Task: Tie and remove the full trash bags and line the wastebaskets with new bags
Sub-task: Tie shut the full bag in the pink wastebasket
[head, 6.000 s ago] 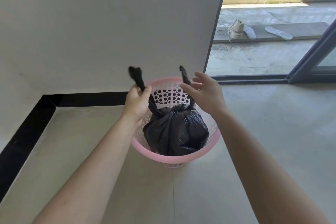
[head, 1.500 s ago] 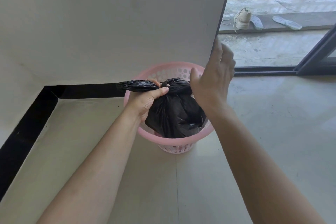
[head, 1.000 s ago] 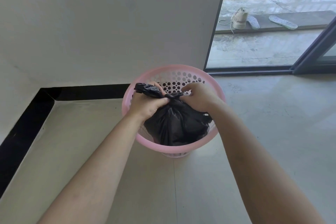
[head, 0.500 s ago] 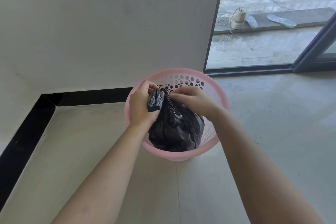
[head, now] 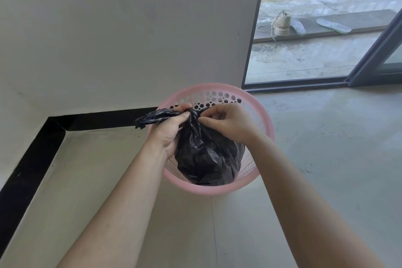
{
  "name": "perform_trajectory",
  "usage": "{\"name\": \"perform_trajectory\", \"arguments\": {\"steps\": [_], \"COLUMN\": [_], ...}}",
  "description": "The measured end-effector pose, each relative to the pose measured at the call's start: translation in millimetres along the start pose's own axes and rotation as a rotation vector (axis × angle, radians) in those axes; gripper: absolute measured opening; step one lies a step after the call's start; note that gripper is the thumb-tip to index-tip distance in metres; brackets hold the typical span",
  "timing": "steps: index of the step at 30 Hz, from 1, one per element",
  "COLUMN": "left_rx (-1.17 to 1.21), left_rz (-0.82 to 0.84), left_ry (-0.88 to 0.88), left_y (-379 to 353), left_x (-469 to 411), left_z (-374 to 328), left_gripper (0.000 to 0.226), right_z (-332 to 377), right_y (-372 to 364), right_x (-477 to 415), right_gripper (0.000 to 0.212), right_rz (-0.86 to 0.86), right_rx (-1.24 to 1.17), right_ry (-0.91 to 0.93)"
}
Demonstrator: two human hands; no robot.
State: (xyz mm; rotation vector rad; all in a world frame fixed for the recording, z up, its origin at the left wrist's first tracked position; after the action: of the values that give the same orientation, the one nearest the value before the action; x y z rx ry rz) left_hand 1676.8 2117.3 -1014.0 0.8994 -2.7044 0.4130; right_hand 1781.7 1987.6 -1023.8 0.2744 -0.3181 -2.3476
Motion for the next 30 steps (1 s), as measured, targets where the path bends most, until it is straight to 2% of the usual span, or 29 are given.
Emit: {"name": "perform_trajectory", "arguments": {"steps": [3,7,10,13,19,23,27,30], "left_rx": [0.065,0.124,0.079,0.064,0.053,0.025,-0.03,-0.034], "left_rz": [-0.003,-0.046,-0.081,-0.109,-0.009,0.067,0.112,0.025], "left_ry": [0.022,0.04,-0.015,-0.052,-0.06,-0.083,-0.048,-0.062], "left_y": [2.6,3.8,2.8,3.6,4.8,-2.5,-9.3,-8.7], "left_x": [-3.2,2.3,7.1,4.0,-3.6,-1.8,2.4,2.7], "left_z": [0.8,-1.6,-2.1,1.6,5.9,2.5,2.7,2.1], "left_gripper": [0.022,0.018,0.016,0.024,0.027,0.026,0.024,0.014], "right_z": [-2.5,-1.1,5.3,8.6,8.0,10.8,4.1,-0.9], "right_y": [-2.6,-4.5,-3.7,-2.1,-1.8,3.8,7.3,7.3], "right_x": [-0.6,0.5,3.2,4.5,5.7,8.3,12.2,8.6], "right_gripper": [0.011,0.016,0.013,0.008,0.013,0.027,0.021,0.002], "right_rz": [0.066,0.085,0.122,0.154,0.025,0.052,-0.011,-0.093], "right_rx": [-0.094,-0.097,-0.059,-0.051,-0.215,-0.387,-0.193,-0.098], "right_ry": [-0.014,-0.013,-0.009,-0.056,-0.246,-0.27,-0.123,-0.072]}}
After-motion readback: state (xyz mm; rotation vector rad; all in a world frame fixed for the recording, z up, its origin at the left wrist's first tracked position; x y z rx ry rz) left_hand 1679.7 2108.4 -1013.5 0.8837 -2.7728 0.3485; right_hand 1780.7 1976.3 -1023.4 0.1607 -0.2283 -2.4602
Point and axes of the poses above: each hand's wrist, its own x-axis away from the middle knuckle, its own y-axis out of the back of the hand, z = x × y, the point moved 1 cm from there along -x, towards the middle knuckle, and after that the axes turned 9 degrees about -x, right-handed, at the moved point
